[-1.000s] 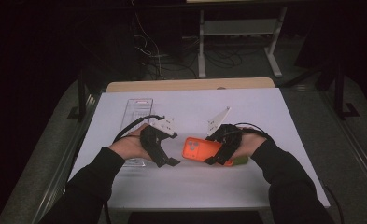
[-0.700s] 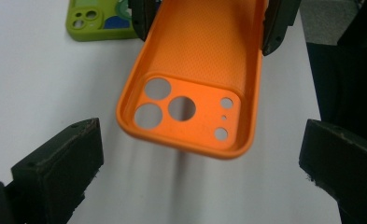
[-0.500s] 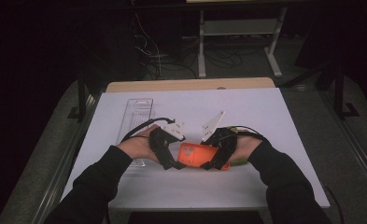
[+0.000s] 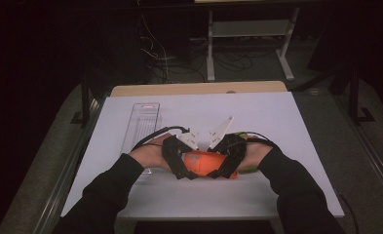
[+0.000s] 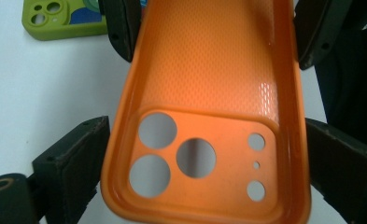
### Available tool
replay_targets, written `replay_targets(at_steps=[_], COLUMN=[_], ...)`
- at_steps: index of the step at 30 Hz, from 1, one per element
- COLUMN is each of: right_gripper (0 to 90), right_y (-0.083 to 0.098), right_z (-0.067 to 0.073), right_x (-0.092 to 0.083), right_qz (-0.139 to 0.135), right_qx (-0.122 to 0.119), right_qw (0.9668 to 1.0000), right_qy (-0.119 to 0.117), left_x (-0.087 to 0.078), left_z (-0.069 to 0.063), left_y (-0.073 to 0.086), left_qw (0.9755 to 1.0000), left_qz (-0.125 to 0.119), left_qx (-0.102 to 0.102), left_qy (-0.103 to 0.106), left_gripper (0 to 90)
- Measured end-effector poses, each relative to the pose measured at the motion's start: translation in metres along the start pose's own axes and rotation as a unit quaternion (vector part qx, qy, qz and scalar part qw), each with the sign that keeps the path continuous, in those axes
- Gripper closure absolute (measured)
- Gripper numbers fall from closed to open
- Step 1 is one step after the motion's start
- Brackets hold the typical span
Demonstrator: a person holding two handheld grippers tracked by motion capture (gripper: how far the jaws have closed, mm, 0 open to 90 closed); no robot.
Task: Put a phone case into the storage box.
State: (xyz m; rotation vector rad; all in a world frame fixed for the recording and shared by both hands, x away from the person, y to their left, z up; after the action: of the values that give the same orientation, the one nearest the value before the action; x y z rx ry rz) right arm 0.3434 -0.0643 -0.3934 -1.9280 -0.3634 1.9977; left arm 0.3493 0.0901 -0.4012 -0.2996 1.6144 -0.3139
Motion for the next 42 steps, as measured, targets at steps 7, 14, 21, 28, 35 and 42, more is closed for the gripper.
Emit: replay_targets(at_steps=[7,14,21,28,35,42], right_gripper=[14.7,14.4,13.7,1.1,0.0,0.0], right_y=[-0.001,0.000,0.002,0.003,0.011,0.022], right_z=[0.000,0.001,0.003,0.002,-0.007,-0.013], right_x=[0.000,-0.001,0.001,-0.003,-0.014,-0.025], right_qz=[0.000,-0.003,-0.005,-0.025,-0.045,-0.059], right_qx=[-0.004,-0.002,0.001,0.018,0.049,0.086], right_qw=[1.0000,1.0000,1.0000,0.9995,0.9974,0.9934], right_qy=[0.002,-0.003,0.000,-0.002,0.028,0.048], left_x=[0.002,0.000,-0.001,-0.002,-0.004,-0.003], left_z=[-0.001,-0.001,-0.003,-0.003,-0.002,0.002], left_y=[0.000,0.000,0.000,0.001,0.003,0.008], left_qw=[1.0000,0.9999,0.9999,1.0000,0.9999,0.9984], left_qz=[0.001,-0.002,-0.002,0.000,0.003,0.006], left_qx=[0.005,0.013,0.011,0.008,-0.010,-0.054], left_qy=[0.005,0.007,0.008,0.002,0.001,-0.017], left_gripper=[12.2,14.2,15.5,15.7,15.7,15.6])
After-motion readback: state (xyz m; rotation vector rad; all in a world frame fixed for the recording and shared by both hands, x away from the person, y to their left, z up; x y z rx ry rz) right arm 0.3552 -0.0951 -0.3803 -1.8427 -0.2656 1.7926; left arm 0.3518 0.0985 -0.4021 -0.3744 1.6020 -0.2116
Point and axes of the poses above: each handheld gripper's, and its own axes: x roughly forward along the jaws, y roughly out of its underside, z roughly to its left, the point moved 3 cm from there along x, roughly forward along the jaws, and after that the axes turned 14 degrees about z, right-handed, at the moved point
